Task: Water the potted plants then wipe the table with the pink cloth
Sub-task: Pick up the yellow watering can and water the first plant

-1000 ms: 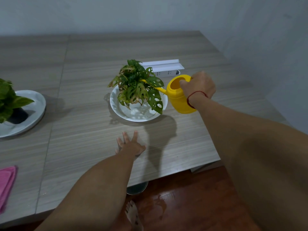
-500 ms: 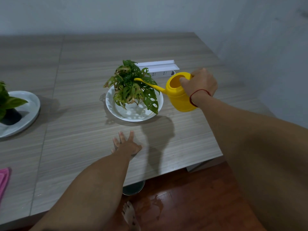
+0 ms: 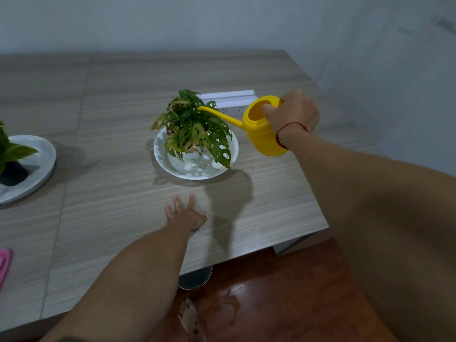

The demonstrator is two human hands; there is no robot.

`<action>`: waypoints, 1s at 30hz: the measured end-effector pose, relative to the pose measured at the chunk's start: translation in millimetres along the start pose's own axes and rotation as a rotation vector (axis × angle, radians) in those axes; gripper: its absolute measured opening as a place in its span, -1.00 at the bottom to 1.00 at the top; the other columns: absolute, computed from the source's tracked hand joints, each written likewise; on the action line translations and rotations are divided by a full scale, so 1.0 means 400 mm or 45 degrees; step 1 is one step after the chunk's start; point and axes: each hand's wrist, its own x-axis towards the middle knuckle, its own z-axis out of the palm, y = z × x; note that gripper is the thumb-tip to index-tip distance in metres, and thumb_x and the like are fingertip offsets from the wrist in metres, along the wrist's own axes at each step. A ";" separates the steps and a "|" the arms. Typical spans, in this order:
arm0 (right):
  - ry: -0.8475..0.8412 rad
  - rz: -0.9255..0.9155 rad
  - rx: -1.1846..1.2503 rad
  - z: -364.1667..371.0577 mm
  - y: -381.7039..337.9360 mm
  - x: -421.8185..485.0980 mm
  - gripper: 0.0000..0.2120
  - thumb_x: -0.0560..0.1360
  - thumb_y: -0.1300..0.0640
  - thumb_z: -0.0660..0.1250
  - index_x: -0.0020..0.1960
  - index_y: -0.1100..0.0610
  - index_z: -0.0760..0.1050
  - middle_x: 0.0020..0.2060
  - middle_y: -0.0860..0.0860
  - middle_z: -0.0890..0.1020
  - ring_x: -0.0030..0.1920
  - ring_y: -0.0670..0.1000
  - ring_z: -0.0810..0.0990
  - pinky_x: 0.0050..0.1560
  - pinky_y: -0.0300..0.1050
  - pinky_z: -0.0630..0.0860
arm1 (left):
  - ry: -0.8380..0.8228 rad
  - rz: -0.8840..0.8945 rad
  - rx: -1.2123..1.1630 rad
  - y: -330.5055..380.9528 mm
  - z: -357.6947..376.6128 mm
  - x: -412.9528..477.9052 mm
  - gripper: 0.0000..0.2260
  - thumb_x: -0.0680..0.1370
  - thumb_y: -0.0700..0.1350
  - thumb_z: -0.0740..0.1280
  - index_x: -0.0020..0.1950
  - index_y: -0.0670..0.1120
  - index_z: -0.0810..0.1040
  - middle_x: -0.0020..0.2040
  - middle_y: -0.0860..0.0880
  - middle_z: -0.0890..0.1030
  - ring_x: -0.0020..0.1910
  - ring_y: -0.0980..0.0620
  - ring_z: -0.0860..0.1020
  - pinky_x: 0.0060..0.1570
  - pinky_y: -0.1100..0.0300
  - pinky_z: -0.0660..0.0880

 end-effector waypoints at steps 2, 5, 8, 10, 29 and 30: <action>-0.006 -0.010 -0.011 -0.001 -0.005 -0.001 -0.65 0.37 -0.09 0.35 0.00 0.13 0.62 -0.01 0.11 0.66 0.01 0.19 0.62 -0.14 -0.12 0.42 | 0.003 -0.001 -0.002 0.001 0.001 -0.001 -0.20 0.57 0.29 0.17 0.56 0.20 -0.36 0.52 -0.13 -0.49 0.55 -0.18 -0.40 0.53 -0.23 -0.16; -0.023 -0.026 -0.019 0.002 -0.005 -0.004 -0.66 0.37 -0.09 0.35 0.00 0.13 0.62 -0.01 0.12 0.66 0.01 0.19 0.62 -0.08 -0.08 0.49 | 0.003 -0.007 -0.016 0.004 0.001 -0.003 -0.20 0.58 0.28 0.17 0.55 0.20 -0.36 0.52 -0.12 -0.49 0.55 -0.17 -0.40 0.53 -0.22 -0.17; -0.031 -0.052 -0.045 0.006 0.001 -0.007 -0.66 0.38 -0.09 0.35 0.00 0.14 0.62 -0.02 0.12 0.66 0.00 0.19 0.62 -0.09 -0.07 0.49 | 0.000 -0.014 -0.029 0.005 0.001 -0.005 -0.20 0.58 0.29 0.18 0.55 0.21 -0.36 0.51 -0.11 -0.51 0.54 -0.18 -0.40 0.53 -0.21 -0.19; -0.018 -0.052 -0.050 0.004 0.004 -0.006 -0.66 0.38 -0.09 0.35 -0.01 0.14 0.62 -0.03 0.12 0.66 0.00 0.19 0.62 -0.12 -0.08 0.47 | -0.001 -0.015 -0.022 0.005 0.001 -0.005 -0.20 0.57 0.29 0.17 0.55 0.20 -0.36 0.51 -0.11 -0.50 0.54 -0.18 -0.40 0.53 -0.21 -0.18; -0.012 -0.048 -0.049 0.016 0.008 -0.017 -0.66 0.39 -0.11 0.33 -0.02 0.13 0.61 -0.04 0.09 0.65 -0.02 0.16 0.62 -0.17 -0.10 0.40 | 0.004 -0.017 -0.003 0.006 -0.002 -0.010 -0.21 0.58 0.30 0.15 0.56 0.20 -0.35 0.53 -0.12 -0.48 0.55 -0.19 -0.38 0.53 -0.22 -0.15; -0.008 -0.052 -0.047 0.015 0.007 -0.017 -0.65 0.39 -0.12 0.33 -0.02 0.14 0.61 -0.05 0.09 0.65 -0.03 0.15 0.62 -0.18 -0.11 0.38 | 0.005 -0.013 -0.007 0.006 -0.003 -0.011 -0.21 0.58 0.29 0.15 0.56 0.20 -0.35 0.53 -0.12 -0.47 0.55 -0.19 -0.38 0.53 -0.22 -0.15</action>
